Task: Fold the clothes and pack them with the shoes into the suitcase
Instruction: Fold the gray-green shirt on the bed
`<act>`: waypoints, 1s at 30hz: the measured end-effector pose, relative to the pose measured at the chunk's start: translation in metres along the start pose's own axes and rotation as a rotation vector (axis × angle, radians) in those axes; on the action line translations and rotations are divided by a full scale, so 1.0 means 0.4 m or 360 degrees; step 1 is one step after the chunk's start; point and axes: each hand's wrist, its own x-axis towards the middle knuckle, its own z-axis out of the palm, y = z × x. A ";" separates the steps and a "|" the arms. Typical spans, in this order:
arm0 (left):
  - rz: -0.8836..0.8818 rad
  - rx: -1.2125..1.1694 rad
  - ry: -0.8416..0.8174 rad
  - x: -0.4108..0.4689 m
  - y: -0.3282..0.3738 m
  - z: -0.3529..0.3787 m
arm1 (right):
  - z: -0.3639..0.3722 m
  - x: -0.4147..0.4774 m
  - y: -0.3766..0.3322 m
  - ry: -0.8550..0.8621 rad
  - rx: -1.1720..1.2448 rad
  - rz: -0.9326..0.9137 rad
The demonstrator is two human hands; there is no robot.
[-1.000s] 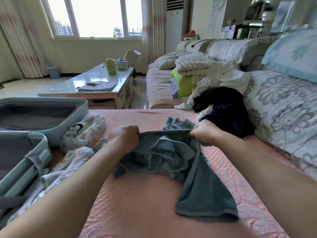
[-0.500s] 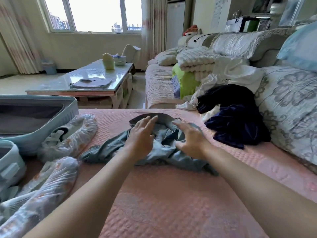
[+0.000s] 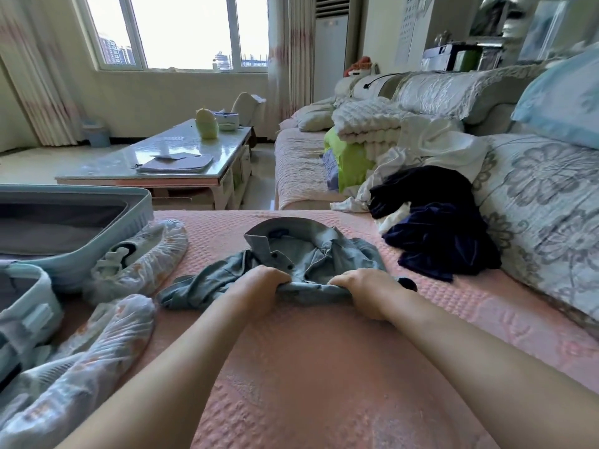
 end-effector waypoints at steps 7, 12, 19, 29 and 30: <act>-0.0008 0.0186 -0.0465 -0.149 0.063 -0.109 | -0.081 -0.137 -0.102 -0.0363 0.0284 0.0025; -0.0178 0.0037 -0.1086 -0.287 0.097 -0.144 | -0.121 -0.236 -0.184 -0.0877 0.0451 0.0039; -0.0204 -0.0587 -0.0539 -0.317 0.064 -0.156 | -0.095 -0.195 -0.201 -0.0278 0.0818 0.0177; -0.0376 0.0411 -0.0351 -0.271 -0.056 -0.079 | -0.033 -0.084 -0.204 -0.0076 0.0318 0.0559; -0.0410 0.0536 -0.0348 -0.265 -0.055 -0.077 | -0.030 -0.079 -0.206 -0.0084 0.0322 0.0592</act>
